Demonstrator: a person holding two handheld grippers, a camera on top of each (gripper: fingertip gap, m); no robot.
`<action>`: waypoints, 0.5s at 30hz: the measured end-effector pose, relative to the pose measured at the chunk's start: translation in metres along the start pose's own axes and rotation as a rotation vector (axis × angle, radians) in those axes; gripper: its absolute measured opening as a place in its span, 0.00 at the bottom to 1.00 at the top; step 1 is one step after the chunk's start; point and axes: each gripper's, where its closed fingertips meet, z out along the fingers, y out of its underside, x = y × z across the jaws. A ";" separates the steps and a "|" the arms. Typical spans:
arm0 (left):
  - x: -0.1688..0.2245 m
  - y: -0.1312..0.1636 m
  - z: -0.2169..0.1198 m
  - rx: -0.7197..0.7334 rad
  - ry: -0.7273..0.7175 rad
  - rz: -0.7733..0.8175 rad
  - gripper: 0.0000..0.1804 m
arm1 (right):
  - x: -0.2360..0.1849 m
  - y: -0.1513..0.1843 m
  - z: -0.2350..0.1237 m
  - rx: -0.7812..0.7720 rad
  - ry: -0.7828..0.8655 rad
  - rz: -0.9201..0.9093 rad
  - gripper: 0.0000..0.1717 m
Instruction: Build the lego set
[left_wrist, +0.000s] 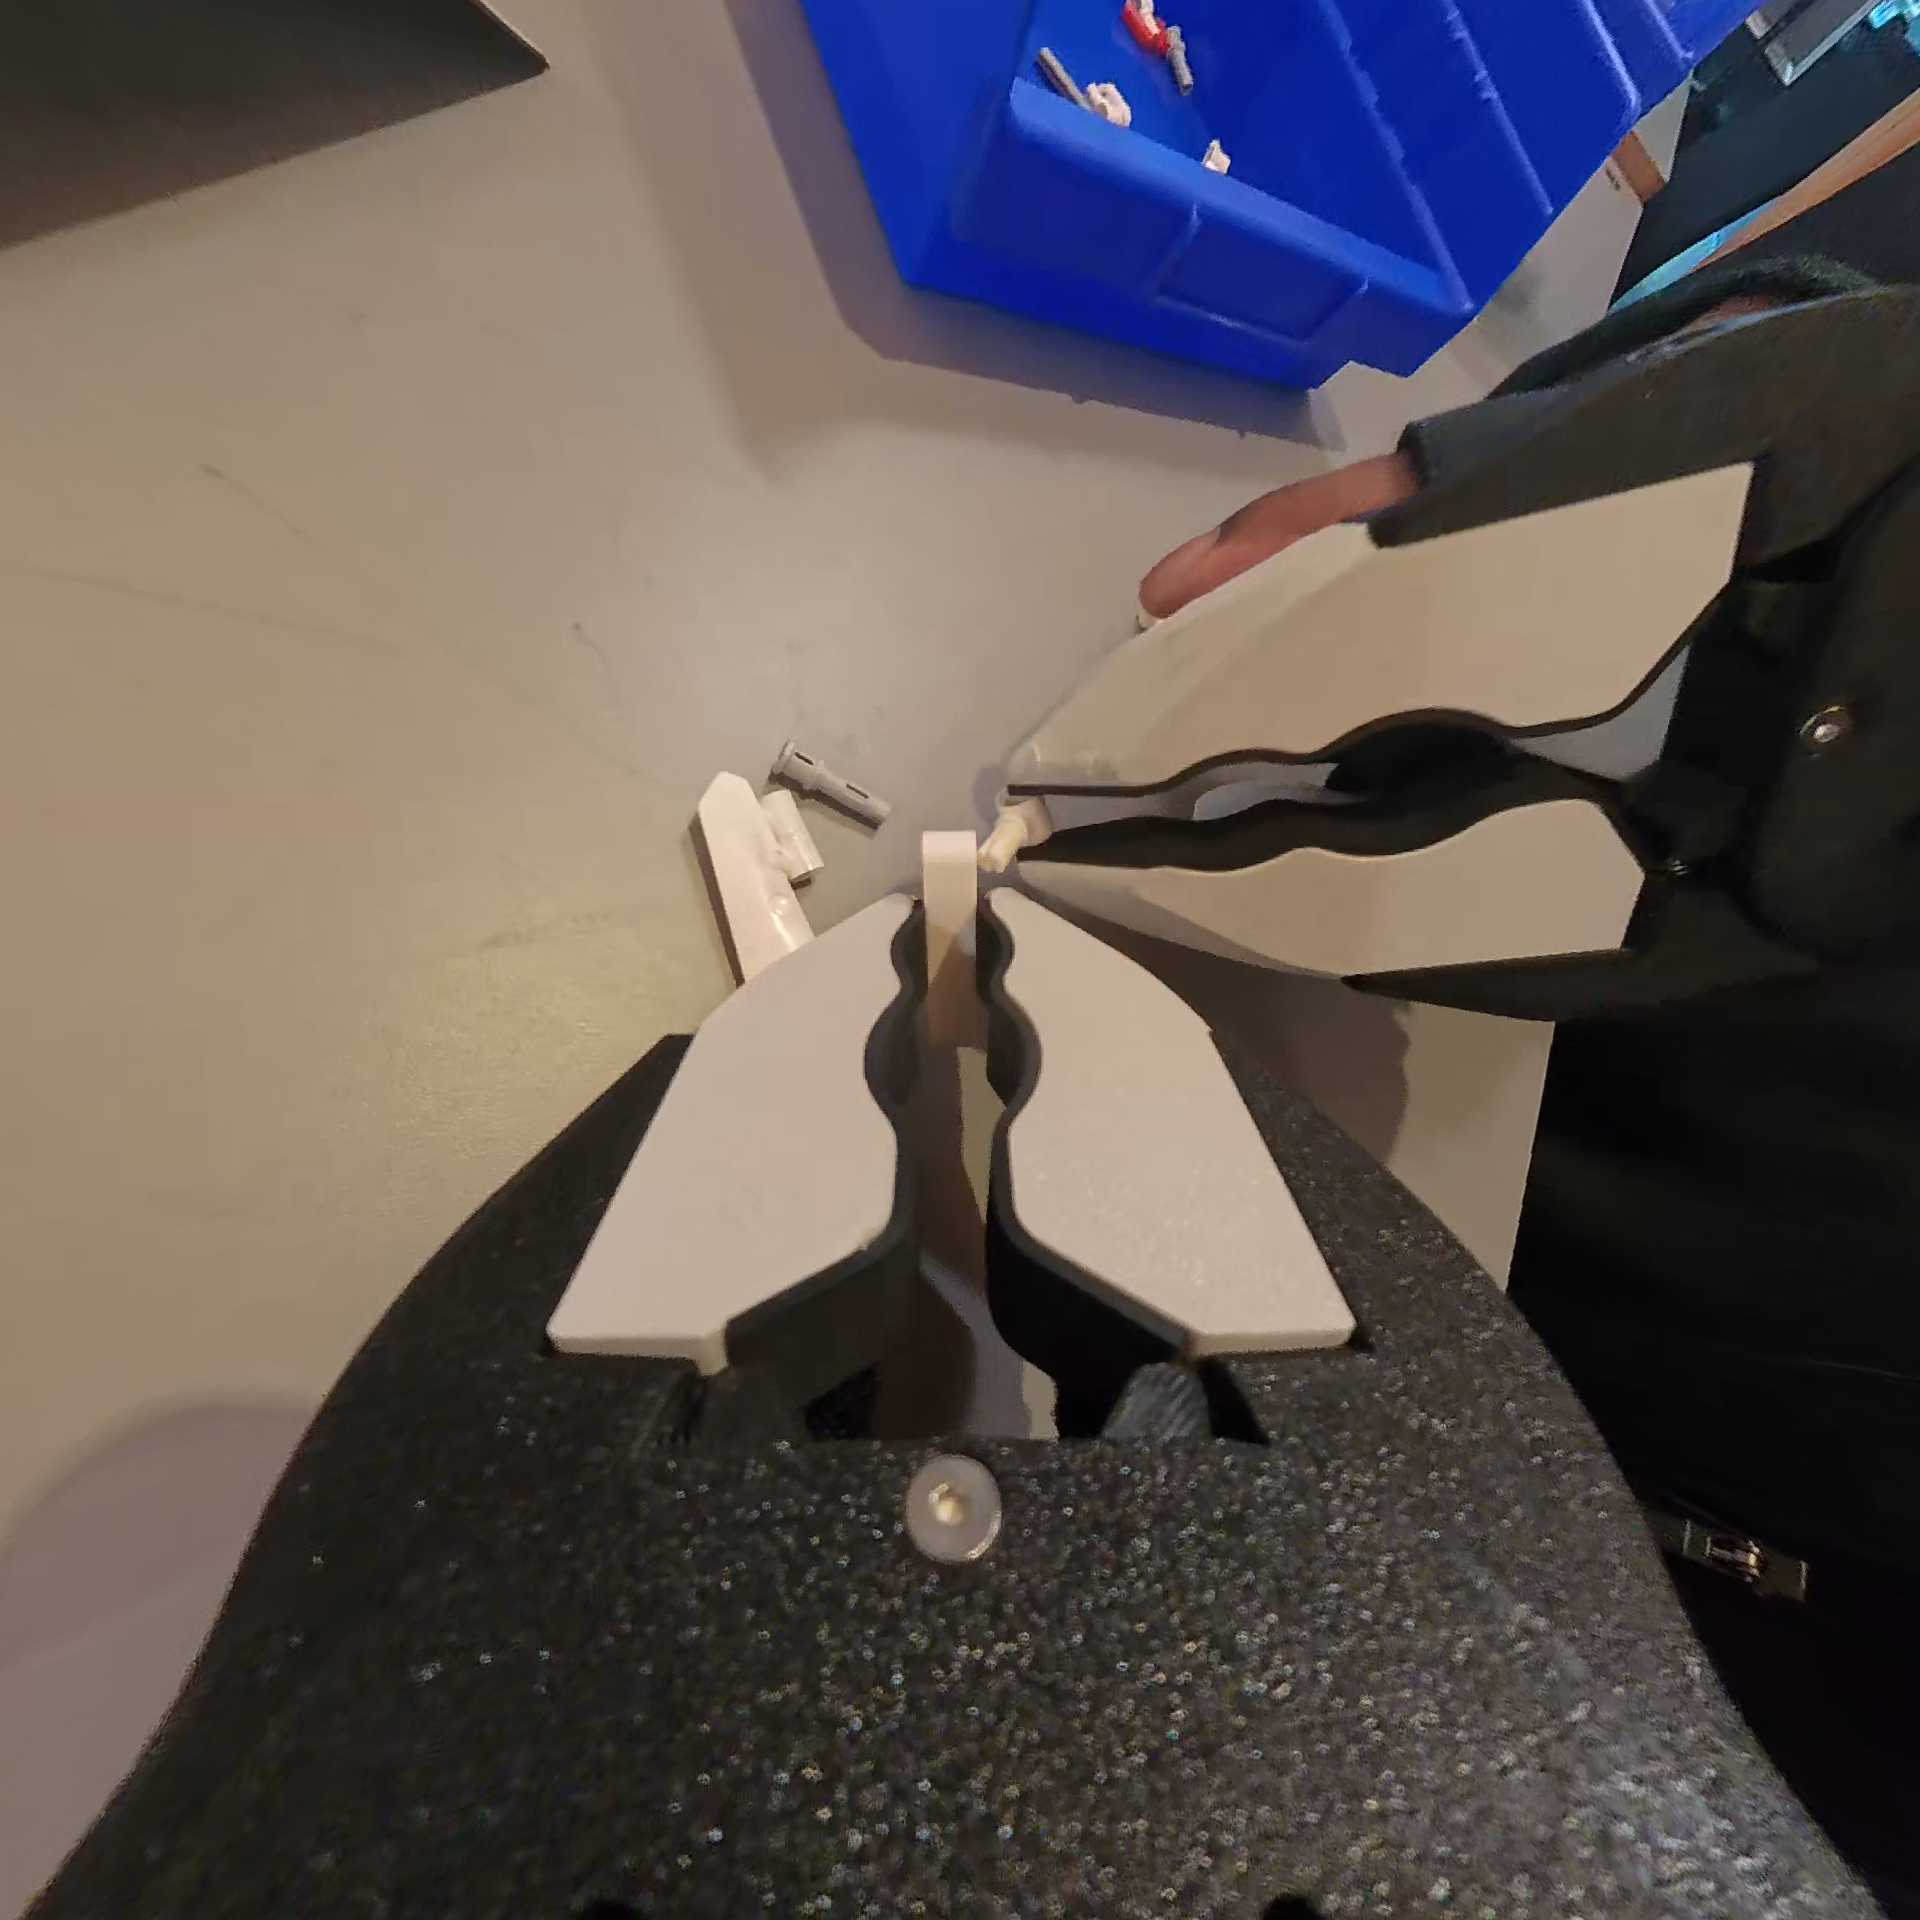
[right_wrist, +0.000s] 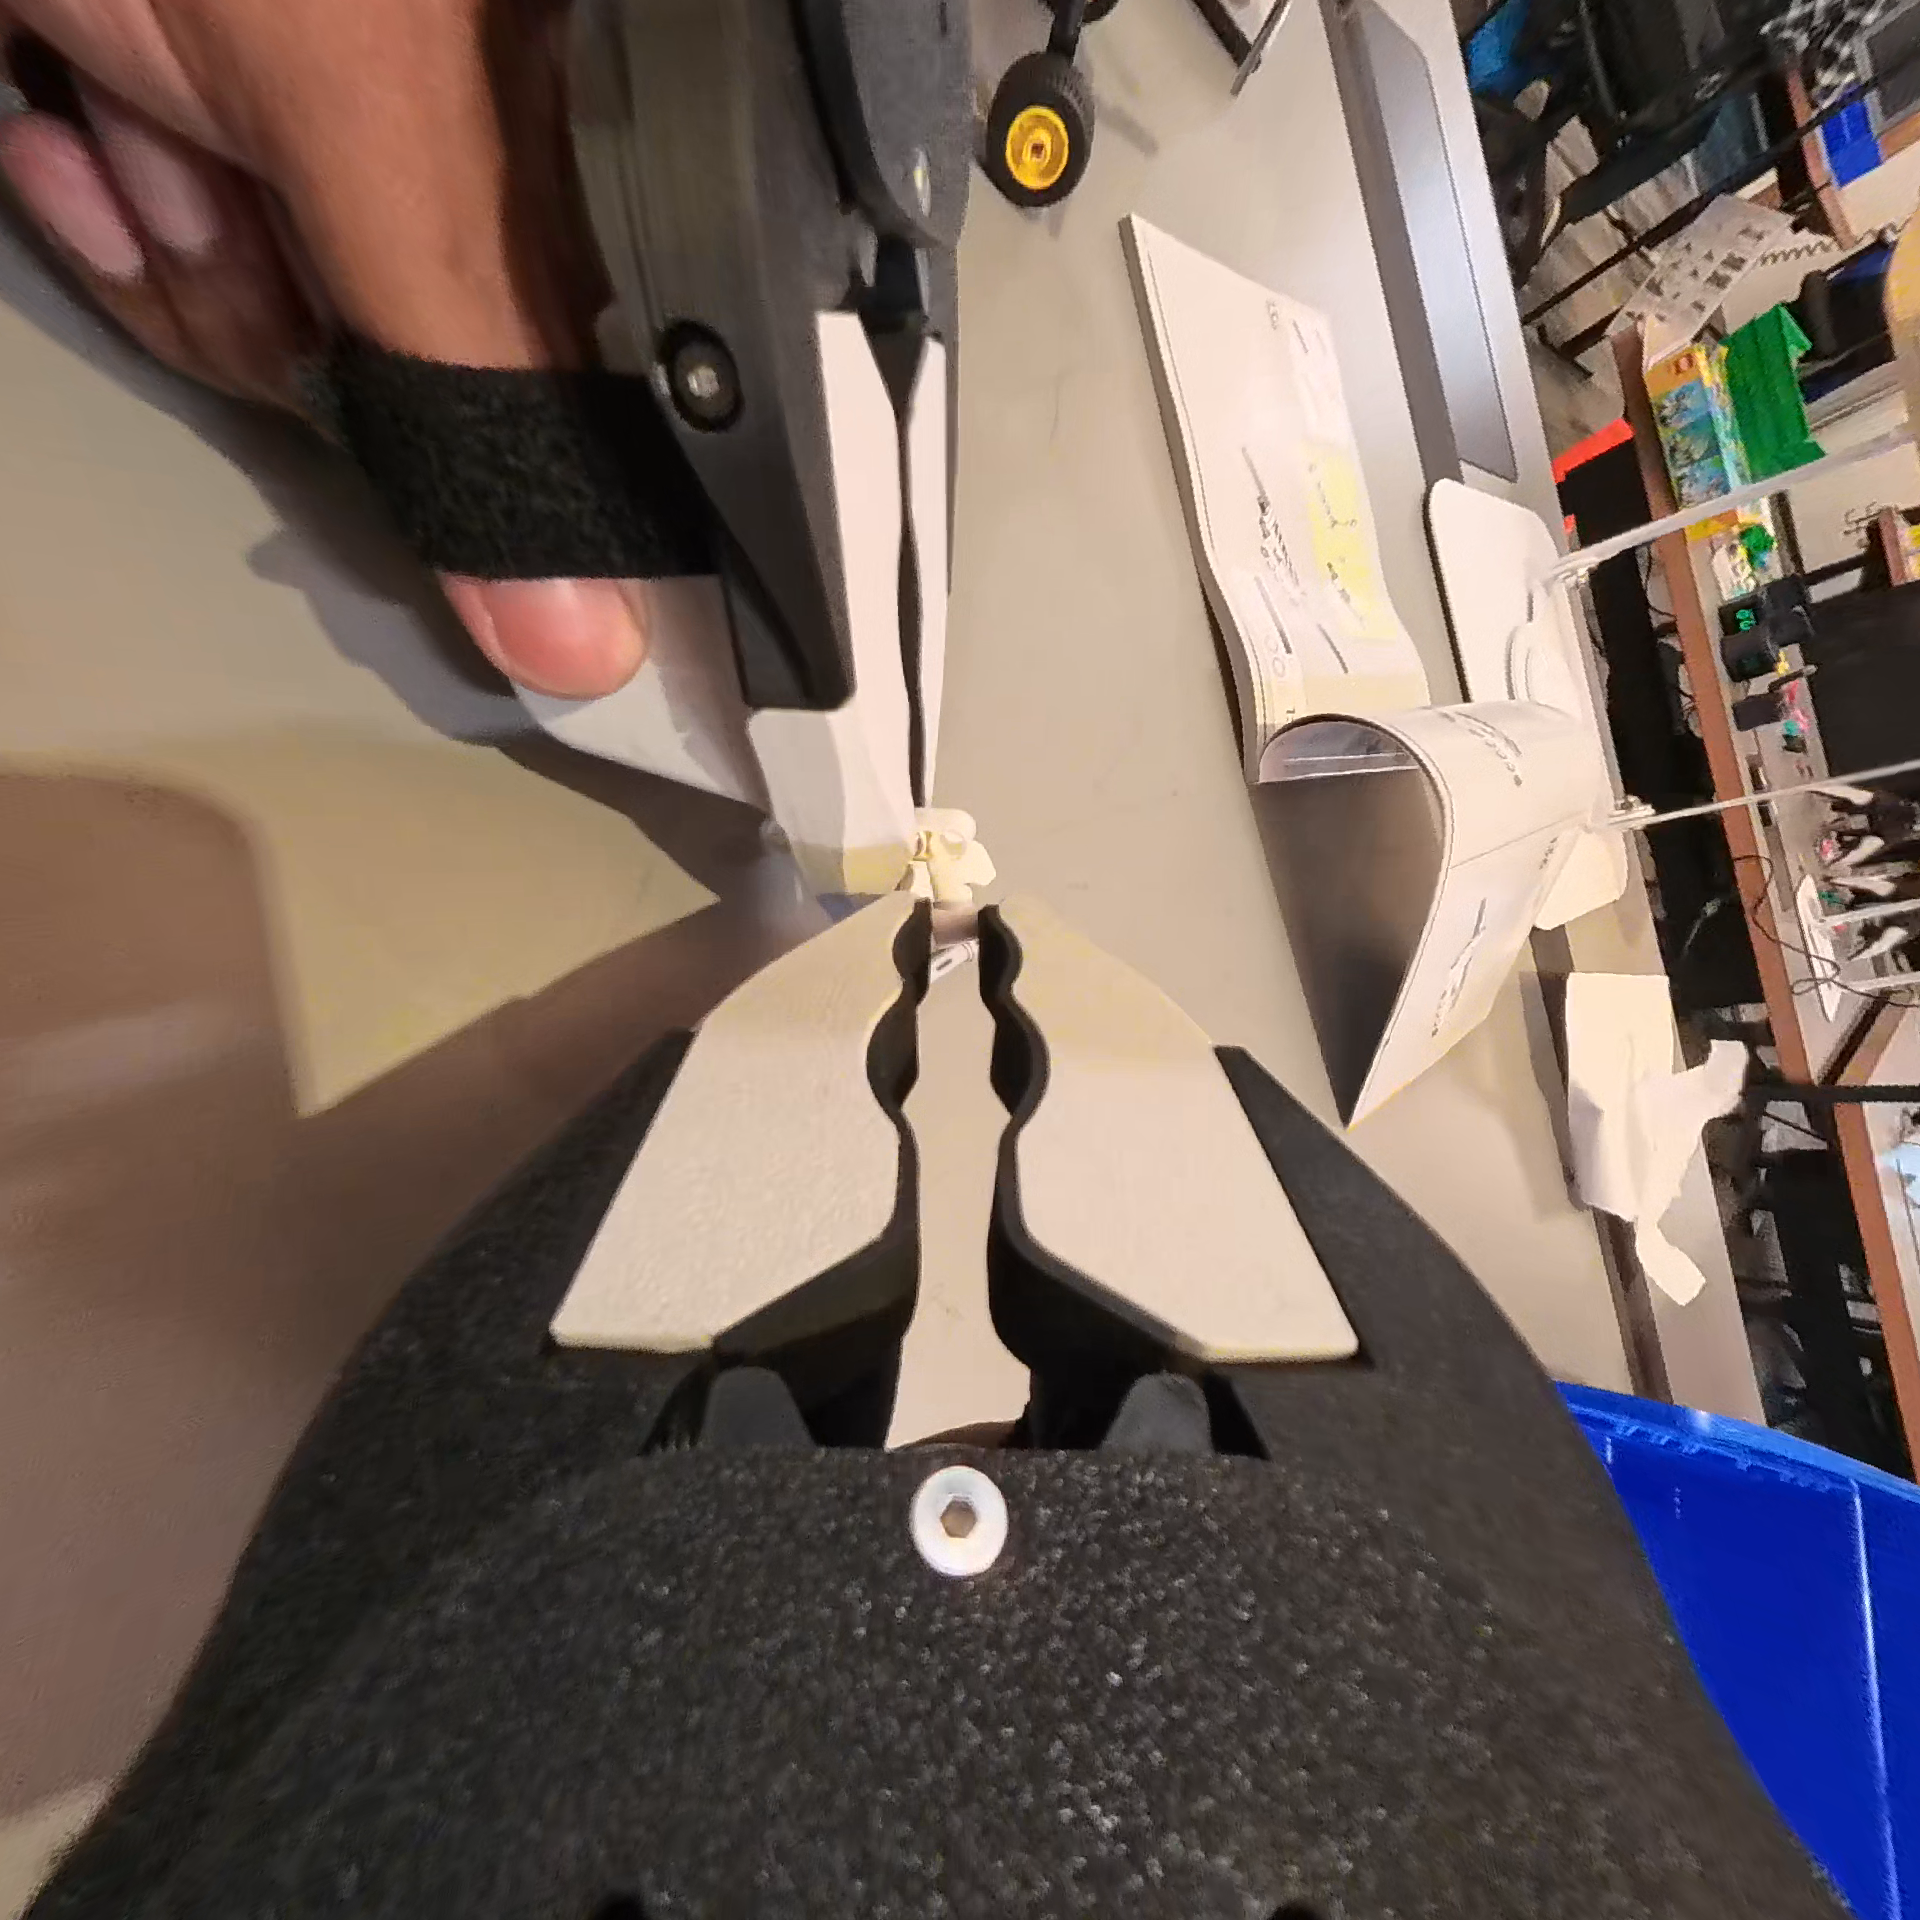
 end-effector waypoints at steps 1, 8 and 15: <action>0.001 0.001 0.000 -0.005 0.002 0.006 0.05 | 0.000 -0.001 0.000 -0.004 0.004 -0.002 0.05; -0.003 0.003 0.000 -0.023 -0.072 0.088 0.04 | -0.002 -0.003 0.002 -0.050 0.023 -0.012 0.05; -0.006 0.004 -0.001 -0.029 -0.112 0.133 0.05 | -0.004 -0.007 0.002 -0.051 0.032 -0.019 0.05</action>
